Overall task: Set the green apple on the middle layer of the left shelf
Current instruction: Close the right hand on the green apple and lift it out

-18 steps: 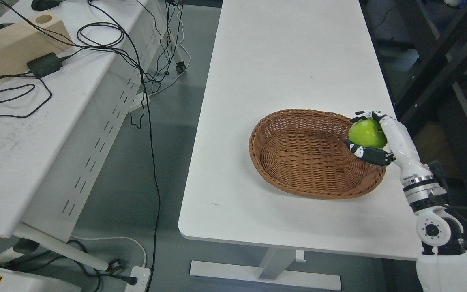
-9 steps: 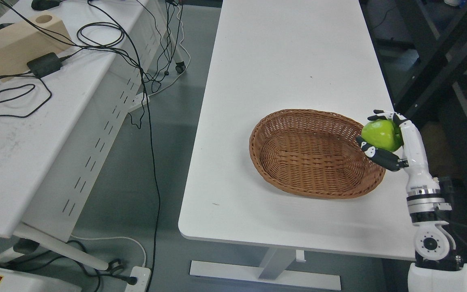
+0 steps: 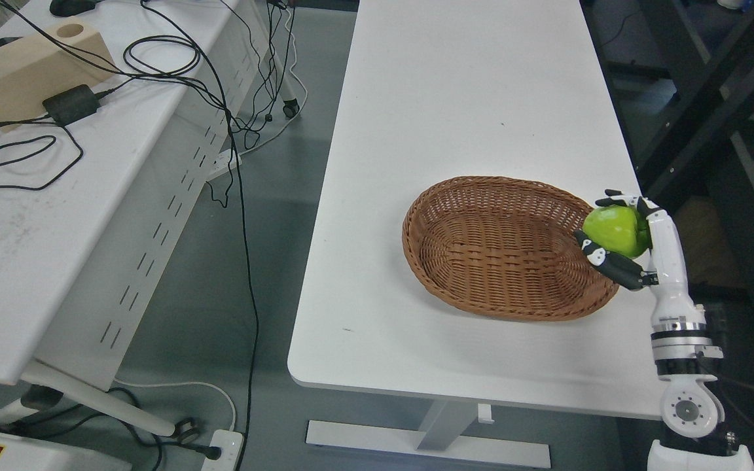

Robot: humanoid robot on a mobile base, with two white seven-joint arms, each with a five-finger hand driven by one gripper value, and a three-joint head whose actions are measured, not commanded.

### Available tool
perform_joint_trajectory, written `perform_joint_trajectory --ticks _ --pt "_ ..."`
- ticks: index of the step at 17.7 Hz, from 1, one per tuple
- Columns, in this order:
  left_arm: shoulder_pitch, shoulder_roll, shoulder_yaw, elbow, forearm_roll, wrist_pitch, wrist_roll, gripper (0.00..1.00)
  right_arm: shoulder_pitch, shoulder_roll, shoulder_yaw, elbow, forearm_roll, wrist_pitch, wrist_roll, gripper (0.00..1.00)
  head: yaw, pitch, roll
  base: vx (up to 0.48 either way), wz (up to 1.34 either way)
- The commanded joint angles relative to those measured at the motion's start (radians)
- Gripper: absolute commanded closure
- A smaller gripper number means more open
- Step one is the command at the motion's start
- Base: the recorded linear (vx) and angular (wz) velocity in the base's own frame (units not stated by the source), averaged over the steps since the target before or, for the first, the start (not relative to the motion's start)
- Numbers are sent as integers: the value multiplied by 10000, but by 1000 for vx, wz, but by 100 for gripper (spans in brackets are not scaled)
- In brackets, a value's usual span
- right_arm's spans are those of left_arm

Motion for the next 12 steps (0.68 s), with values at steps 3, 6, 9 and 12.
perform_joint_trajectory --ticks 3,6,9,12 --pt "-215 175 0 0 -4 -6 -5 0 -154 362 -214 -152 -17 -29 27 100 0 0 0 0 0" --pt "-215 175 0 0 -4 -6 -5 0 -154 362 -214 -152 -17 -45 27 100 0 0 0 0 0" --pt "-215 175 0 0 11 -6 -5 0 -154 347 -214 -152 -17 -60 27 100 0 0 0 -24 0" --pt "-215 175 0 0 -4 -6 -5 0 -154 347 -214 -152 -17 -75 27 100 0 0 0 -66 0"
